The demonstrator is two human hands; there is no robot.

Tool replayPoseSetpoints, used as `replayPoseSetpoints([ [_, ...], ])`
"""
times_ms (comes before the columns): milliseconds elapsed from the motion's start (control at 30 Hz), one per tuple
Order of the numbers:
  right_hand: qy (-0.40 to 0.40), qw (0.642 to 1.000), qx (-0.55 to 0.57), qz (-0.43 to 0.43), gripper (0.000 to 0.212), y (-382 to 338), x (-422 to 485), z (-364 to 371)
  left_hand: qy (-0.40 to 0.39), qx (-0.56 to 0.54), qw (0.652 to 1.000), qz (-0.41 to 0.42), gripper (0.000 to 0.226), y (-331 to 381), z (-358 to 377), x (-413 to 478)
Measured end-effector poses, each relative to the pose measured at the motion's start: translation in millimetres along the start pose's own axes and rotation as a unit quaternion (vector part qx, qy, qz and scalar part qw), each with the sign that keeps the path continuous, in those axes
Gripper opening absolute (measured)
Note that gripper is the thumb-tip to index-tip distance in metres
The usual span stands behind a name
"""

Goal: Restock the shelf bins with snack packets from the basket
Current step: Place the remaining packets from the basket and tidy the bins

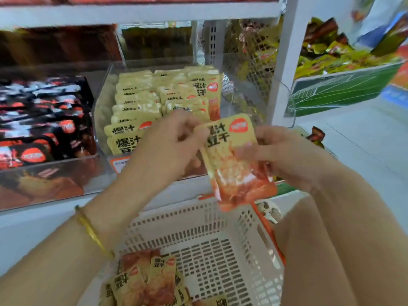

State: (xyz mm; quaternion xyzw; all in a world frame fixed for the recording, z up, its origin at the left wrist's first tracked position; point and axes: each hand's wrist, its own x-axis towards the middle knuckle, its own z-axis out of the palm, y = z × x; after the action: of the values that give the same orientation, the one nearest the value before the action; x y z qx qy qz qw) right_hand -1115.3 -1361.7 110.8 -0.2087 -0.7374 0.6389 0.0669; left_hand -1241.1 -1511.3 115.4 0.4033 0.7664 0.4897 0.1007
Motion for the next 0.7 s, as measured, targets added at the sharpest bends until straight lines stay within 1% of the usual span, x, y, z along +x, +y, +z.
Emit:
replayPoseSetpoints([
  [33,0.054,0.998,0.012,-0.039,0.014,-16.5,2.8,-8.7,0.055,0.0,0.998,0.018,0.009,10.5,-4.4,9.4],
  [67,0.107,0.991,0.022,-0.074,0.009,-31.7,7.8,-15.8,0.098,0.033,0.994,0.046,0.009,17.4,-8.7,18.9],
  [100,0.156,0.982,0.021,-0.103,0.006,-42.5,17.2,-21.2,0.123,0.092,0.985,0.073,0.008,21.1,-12.3,28.3],
  [133,0.202,0.972,0.014,-0.123,0.006,-48.8,31.2,-25.5,0.131,0.166,0.973,0.091,0.009,22.4,-15.1,37.9],
  [167,0.239,0.963,-0.004,-0.128,0.009,-52.0,47.9,-29.0,0.119,0.241,0.958,0.102,0.016,19.7,-16.5,49.3],
  [200,0.261,0.958,-0.028,-0.12,0.014,-53.0,66.7,-31.0,0.088,0.299,0.945,0.103,0.024,15.4,-17.6,62.1],
  [267,0.268,0.956,-0.085,-0.078,0.022,-46.9,108.4,-31.0,0.0,0.363,0.93,0.062,0.036,7.4,-15.8,83.0],
  [300,0.257,0.958,-0.119,-0.049,0.025,-42.0,127.9,-29.7,-0.042,0.386,0.921,0.038,0.041,3.3,-14.9,90.5],
  [367,0.234,0.951,-0.203,0.012,0.031,-30.2,165.1,-27.7,-0.107,0.415,0.903,-0.004,0.048,-3.9,-12.7,100.4],
  [400,0.229,0.946,-0.226,0.033,0.03,-24.6,181.7,-27.5,-0.129,0.422,0.897,-0.02,0.05,-7.5,-12.2,102.2],
  [467,0.196,0.958,-0.191,0.08,0.03,-18.3,201.6,-27.3,-0.152,0.428,0.89,-0.038,0.051,-12.9,-12.1,102.8],
  [500,0.188,0.963,-0.171,0.087,0.027,-17.3,205.7,-26.4,-0.157,0.427,0.89,-0.04,0.052,-14.4,-12.1,102.7],
  [533,0.187,0.961,-0.184,0.084,0.023,-16.7,208.5,-25.9,-0.159,0.428,0.889,-0.045,0.052,-15.9,-12.5,103.2],
  [600,0.206,0.944,-0.241,0.085,0.02,-15.9,212.4,-22.8,-0.162,0.428,0.887,-0.054,0.054,-18.2,-13.3,104.2],
  [700,0.246,0.94,-0.233,0.053,0.028,-11.9,217.4,-19.5,-0.165,0.424,0.889,-0.059,0.055,-20.5,-13.9,104.1],
])
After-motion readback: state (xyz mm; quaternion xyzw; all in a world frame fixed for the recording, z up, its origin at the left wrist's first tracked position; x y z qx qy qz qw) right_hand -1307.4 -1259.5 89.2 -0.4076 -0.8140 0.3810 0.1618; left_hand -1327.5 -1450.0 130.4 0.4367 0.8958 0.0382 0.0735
